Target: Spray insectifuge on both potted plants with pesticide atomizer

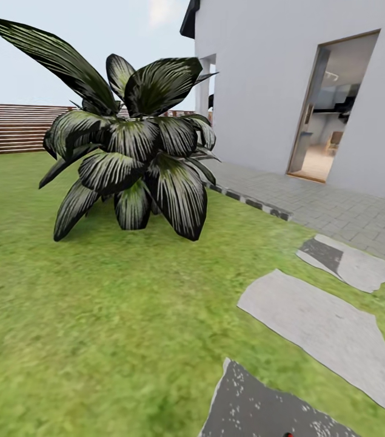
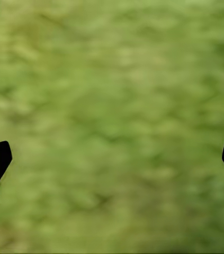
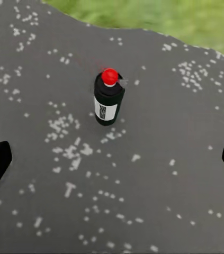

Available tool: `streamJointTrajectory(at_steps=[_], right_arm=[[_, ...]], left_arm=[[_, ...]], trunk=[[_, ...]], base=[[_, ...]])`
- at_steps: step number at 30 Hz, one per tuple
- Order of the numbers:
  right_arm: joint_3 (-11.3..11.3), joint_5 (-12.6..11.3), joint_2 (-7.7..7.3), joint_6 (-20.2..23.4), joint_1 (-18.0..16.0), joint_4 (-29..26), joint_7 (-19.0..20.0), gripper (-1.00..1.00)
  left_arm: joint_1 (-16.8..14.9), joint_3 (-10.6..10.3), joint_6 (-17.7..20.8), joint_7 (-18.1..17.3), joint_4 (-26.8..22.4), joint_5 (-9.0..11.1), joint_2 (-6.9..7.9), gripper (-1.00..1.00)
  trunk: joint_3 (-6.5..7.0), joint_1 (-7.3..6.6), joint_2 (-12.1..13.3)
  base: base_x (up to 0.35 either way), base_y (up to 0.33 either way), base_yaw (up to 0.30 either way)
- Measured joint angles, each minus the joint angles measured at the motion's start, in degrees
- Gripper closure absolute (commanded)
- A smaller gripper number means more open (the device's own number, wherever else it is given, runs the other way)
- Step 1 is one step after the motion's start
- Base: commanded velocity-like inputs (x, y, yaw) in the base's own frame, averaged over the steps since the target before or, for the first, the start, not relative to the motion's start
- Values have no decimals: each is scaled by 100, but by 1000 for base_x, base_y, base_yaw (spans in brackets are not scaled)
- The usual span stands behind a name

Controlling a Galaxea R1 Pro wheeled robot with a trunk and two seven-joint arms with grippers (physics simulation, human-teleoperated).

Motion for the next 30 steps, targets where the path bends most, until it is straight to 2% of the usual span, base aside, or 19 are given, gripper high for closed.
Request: streamJointTrajectory(at_steps=[17, 30], right_arm=[[-27, -8, -3, 18, 0, -6, 5, -100], [-24, -8, -5, 20, 1, -9, 17, -100]], left_arm=[[8, -6, -1, -17, 1, 37, -19, -100], [7, -6, -2, -17, 2, 37, -16, -100]], trunk=[[0, 0, 0], [0, 0, 0]], base=[[248, 248, -12], [245, 252, -238]])
